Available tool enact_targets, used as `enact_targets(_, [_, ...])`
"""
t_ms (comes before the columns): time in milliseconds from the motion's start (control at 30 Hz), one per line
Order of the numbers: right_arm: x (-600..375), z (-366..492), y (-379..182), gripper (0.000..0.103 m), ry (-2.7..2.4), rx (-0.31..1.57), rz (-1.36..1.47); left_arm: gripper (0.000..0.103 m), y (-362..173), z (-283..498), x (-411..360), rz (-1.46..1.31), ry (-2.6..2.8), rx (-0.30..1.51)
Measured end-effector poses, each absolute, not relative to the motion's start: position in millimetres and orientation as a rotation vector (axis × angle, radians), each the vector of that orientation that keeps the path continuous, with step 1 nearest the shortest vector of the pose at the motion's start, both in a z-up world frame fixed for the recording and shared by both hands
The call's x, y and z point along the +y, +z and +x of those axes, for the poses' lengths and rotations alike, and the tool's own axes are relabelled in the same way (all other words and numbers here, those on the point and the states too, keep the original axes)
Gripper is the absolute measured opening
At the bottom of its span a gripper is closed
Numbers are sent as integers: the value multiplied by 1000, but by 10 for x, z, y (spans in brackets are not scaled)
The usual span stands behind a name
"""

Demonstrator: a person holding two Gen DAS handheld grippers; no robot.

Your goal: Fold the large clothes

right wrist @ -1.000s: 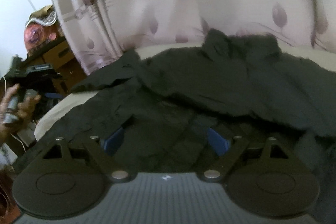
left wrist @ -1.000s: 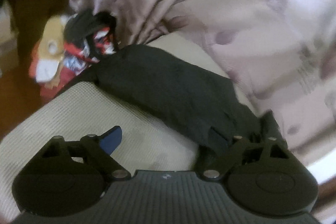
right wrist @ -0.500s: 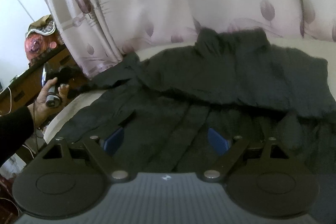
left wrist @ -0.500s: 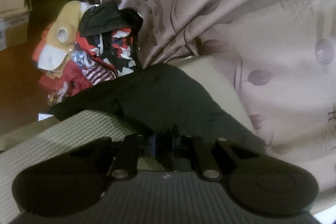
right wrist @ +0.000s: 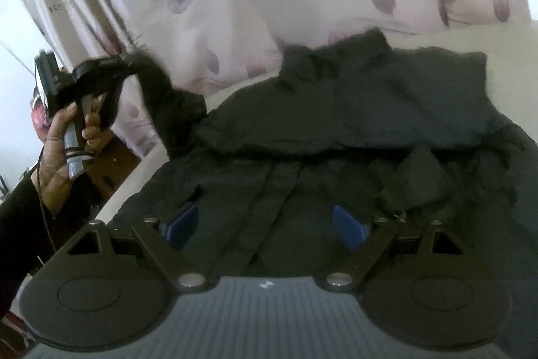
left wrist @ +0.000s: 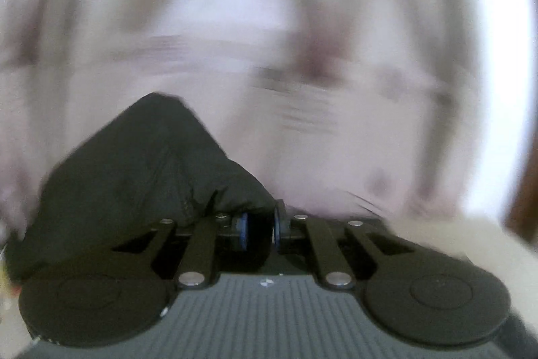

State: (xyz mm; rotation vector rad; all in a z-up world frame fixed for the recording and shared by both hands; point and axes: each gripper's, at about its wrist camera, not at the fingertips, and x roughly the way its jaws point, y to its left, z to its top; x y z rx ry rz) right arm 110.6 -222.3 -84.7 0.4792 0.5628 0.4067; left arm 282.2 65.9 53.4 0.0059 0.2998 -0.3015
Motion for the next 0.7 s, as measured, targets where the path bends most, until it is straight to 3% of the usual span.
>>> enact_targets(100, [-2354, 1014, -858, 88, 384, 548, 493, 25, 285, 2583, -73, 164, -453, 321])
enact_targets(200, [-2537, 935, -893, 88, 352, 543, 532, 49, -41, 2372, -501, 276, -526, 337])
enact_targets(267, [-2671, 886, -927, 88, 333, 539, 572, 94, -218, 2197, -689, 353, -494, 313])
enact_targets(300, [-2744, 868, -948, 88, 324, 539, 599, 103, -284, 2107, -725, 372, -474, 283])
enact_targets(533, [-2926, 967, -851, 88, 312, 522, 653, 103, -205, 1616, -350, 170, -447, 305])
enact_targets(700, [-2417, 1378, -387, 88, 332, 469, 339, 103, -160, 1429, 297, -79, -337, 377])
